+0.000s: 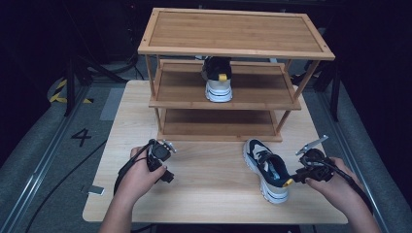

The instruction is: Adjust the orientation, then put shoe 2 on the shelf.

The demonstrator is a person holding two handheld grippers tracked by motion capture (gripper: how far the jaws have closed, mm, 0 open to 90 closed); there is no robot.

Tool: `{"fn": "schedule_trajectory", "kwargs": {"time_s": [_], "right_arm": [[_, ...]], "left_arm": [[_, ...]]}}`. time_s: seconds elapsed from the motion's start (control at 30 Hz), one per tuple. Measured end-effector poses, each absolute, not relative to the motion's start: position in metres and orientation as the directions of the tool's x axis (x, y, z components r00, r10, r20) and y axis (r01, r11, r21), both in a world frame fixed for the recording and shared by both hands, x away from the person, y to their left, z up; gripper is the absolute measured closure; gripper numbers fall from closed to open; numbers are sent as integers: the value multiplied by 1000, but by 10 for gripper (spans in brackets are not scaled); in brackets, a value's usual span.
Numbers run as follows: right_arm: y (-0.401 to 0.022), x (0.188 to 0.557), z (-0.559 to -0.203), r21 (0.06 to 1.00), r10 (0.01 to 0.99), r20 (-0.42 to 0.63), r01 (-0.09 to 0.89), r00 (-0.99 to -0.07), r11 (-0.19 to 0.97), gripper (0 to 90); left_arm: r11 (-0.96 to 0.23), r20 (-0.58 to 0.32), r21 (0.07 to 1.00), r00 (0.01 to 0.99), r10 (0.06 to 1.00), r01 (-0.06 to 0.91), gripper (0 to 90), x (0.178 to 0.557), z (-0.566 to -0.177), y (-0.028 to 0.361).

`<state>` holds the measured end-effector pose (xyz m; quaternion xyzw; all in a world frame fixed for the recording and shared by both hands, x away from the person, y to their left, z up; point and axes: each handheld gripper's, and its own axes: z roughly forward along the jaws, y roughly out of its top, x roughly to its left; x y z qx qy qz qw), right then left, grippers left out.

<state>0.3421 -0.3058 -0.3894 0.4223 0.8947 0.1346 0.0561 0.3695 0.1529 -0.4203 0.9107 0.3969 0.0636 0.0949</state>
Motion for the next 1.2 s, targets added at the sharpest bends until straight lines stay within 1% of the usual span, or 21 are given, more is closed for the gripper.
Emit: {"fn": "schedule_trajectory", "kwargs": {"time_s": [0.1, 0.13, 0.23, 0.3, 0.4, 0.53, 0.7, 0.77, 0.93, 1.1, 1.13, 1.2], "right_arm": [[-298, 340, -394, 271, 759, 18, 734, -650, 622, 708], [-296, 340, -394, 273, 757, 10, 730, -654, 627, 708], [-291, 337, -395, 274, 743, 42, 723, -668, 634, 702], [-288, 335, -395, 274, 734, 42, 714, -678, 645, 695], [-280, 331, -395, 272, 703, 74, 692, -707, 668, 656], [-272, 327, -396, 275, 666, 100, 664, -739, 696, 634], [-272, 322, -389, 278, 653, 74, 645, -753, 712, 582], [-272, 318, -382, 283, 637, 54, 623, -769, 729, 564], [-265, 304, -363, 328, 580, 41, 559, -814, 761, 509], [-253, 299, -356, 363, 528, 8, 494, -849, 790, 491], [-250, 300, -354, 379, 513, 0, 475, -858, 794, 464], [-245, 300, -354, 403, 486, -13, 440, -874, 802, 458]], "left_arm": [[-670, 46, 224, 679, 733, 708, 183, 371, -421, 153], [-667, 42, 224, 676, 735, 711, 183, 371, -421, 153], [-668, 47, 224, 677, 735, 710, 183, 372, -421, 152], [-670, 45, 226, 679, 733, 707, 183, 372, -421, 150], [-677, 48, 224, 686, 726, 701, 183, 372, -421, 150], [-674, 44, 232, 684, 728, 702, 183, 372, -421, 150], [-673, 46, 232, 683, 729, 702, 183, 372, -420, 151], [-673, 43, 232, 683, 729, 703, 183, 372, -420, 152], [-665, 41, 233, 676, 735, 709, 183, 370, -421, 154], [-661, 43, 228, 671, 740, 715, 183, 366, -421, 157], [-659, 40, 234, 670, 741, 715, 183, 365, -422, 158], [-657, 40, 234, 668, 743, 717, 183, 363, -422, 160]]}}
